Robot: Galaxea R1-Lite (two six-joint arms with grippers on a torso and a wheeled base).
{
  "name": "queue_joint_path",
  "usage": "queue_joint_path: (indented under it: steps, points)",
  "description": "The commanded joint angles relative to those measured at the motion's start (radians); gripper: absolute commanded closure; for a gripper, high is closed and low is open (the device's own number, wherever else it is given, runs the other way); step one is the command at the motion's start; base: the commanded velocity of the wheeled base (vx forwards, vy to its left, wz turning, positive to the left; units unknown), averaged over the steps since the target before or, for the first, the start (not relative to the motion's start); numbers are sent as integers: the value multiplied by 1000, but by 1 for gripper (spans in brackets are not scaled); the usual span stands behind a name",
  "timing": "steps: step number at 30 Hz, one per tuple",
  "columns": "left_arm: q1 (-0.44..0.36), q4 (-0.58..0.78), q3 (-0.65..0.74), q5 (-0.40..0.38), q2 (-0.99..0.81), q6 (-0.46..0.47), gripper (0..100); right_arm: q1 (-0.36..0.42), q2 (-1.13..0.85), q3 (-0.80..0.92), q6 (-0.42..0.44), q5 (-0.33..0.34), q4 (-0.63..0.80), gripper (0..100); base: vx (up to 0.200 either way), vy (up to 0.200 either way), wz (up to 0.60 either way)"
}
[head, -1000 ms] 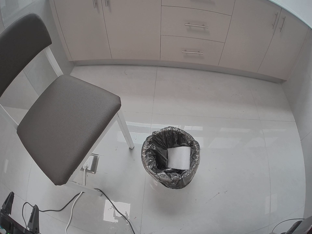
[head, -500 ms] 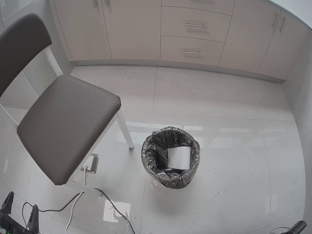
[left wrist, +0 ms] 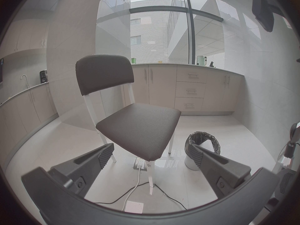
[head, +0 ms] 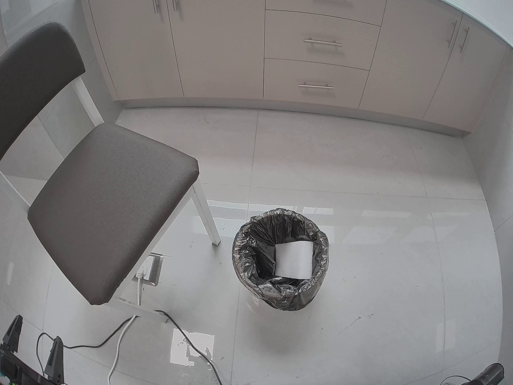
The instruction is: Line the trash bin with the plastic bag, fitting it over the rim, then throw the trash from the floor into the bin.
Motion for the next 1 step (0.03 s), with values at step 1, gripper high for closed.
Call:
queue_joint_path:
  steps: [1]
  points:
    - [0, 0, 16, 0, -16, 0, 0, -21, -103, 784, 190, 20, -769, 100, 0, 0, 0]
